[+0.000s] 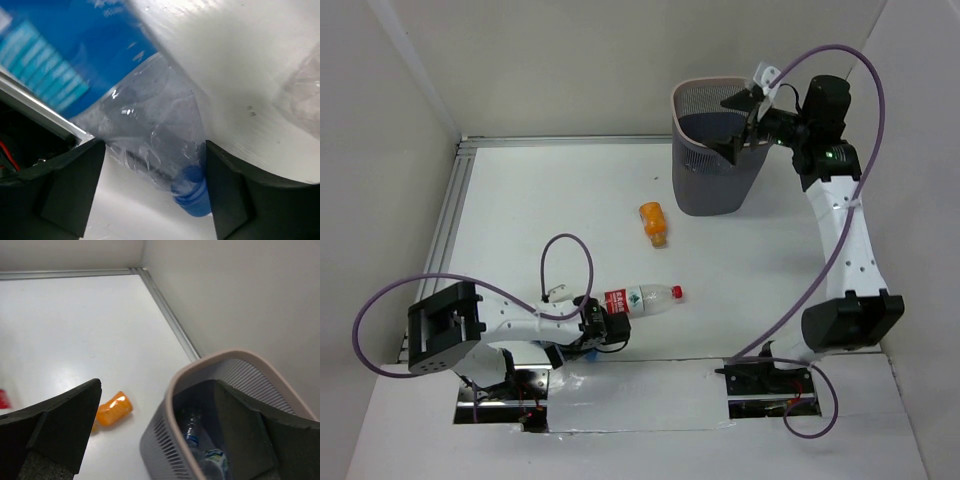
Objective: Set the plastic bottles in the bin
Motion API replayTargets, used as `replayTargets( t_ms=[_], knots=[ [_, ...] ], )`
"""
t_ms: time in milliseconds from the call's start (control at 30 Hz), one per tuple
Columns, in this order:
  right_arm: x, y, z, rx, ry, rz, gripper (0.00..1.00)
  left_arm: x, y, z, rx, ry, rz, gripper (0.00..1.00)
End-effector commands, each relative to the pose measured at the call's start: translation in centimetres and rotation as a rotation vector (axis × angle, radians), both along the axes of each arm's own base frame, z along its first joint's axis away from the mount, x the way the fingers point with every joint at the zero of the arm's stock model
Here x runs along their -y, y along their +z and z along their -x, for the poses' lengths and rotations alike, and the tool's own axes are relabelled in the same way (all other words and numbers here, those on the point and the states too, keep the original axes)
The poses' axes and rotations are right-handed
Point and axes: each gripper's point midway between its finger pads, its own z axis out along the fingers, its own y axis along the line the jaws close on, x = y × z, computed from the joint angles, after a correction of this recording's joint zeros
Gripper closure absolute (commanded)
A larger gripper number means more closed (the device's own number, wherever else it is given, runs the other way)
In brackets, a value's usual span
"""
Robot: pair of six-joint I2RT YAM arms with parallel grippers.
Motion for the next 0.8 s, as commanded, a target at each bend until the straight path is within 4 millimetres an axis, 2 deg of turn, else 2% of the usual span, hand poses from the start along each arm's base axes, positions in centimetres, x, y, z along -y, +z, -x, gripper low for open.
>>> replayTargets(
  t_ms=[0,33,67,100,167,300,367,400,433,467,533,567,600,633,667,700,767],
  knots=[
    [-1.1,-1.6,4.1,-0.069,0.109,-0.002,0.00,-0.4,-0.4,-0.9,0.040,-0.032,-0.055,0.14],
    [-1.2,-2.8,4.5,-0.090,0.122,0.000,0.00,0.2,-0.4,-1.3,0.054,-0.047,-0.046,0.20],
    [-1.2,-2.9,5.3,-0.094,0.122,0.000,0.00,0.2,-0.4,-1.3,0.050,-0.056,-0.049,0.29],
    [-1.2,-3.2,5.5,-0.102,0.122,-0.001,0.00,0.7,-0.5,-1.5,0.050,-0.069,-0.040,0.45],
    [-1.4,-4.5,6.5,-0.141,0.148,0.000,0.00,0.8,-0.7,-1.5,0.046,-0.080,-0.043,0.57],
    [-1.6,-5.3,8.6,-0.162,0.189,0.007,0.00,1.5,-0.2,-1.7,0.052,-0.089,-0.021,0.78],
    [-1.7,-5.5,9.7,-0.121,0.233,0.033,0.05,2.2,0.7,-2.0,0.074,-0.099,0.007,0.89],
    [-1.7,-6.2,10.7,-0.149,0.249,0.039,0.08,2.4,1.2,-2.1,0.086,-0.119,0.010,0.99],
    [-1.6,-6.2,11.0,-0.090,0.261,0.073,0.10,1.8,1.8,-2.1,0.087,-0.122,-0.011,1.00],
    [-1.6,-6.7,11.9,-0.082,0.276,0.079,0.17,2.5,3.1,-2.6,0.126,-0.128,0.005,1.00],
    [-1.7,-7.3,12.6,-0.065,0.275,0.101,0.26,2.5,4.7,-2.9,0.166,-0.121,-0.006,1.00],
    [-1.5,-8.0,13.0,-0.051,0.263,0.121,0.33,2.6,6.3,-3.2,0.196,-0.135,-0.022,1.00],
    [-1.5,-8.3,13.3,-0.044,0.265,0.125,0.51,2.8,7.3,-3.3,0.220,-0.143,-0.016,1.00],
    [-1.3,-8.7,13.3,-0.038,0.255,0.138,0.60,3.8,9.0,-3.9,0.266,-0.149,0.005,1.00],
    [-1.2,-9.5,13.4,-0.058,0.244,0.144,0.69,3.6,10.2,-3.8,0.284,-0.161,-0.003,1.00],
    [-1.1,-9.6,14.0,-0.046,0.247,0.151,0.81,4.1,11.2,-4.3,0.306,-0.187,0.013,1.00],
    [-1.0,-10.4,14.3,-0.047,0.246,0.168,0.88,5.4,13.5,-5.0,0.359,-0.230,0.062,1.00]
  ],
)
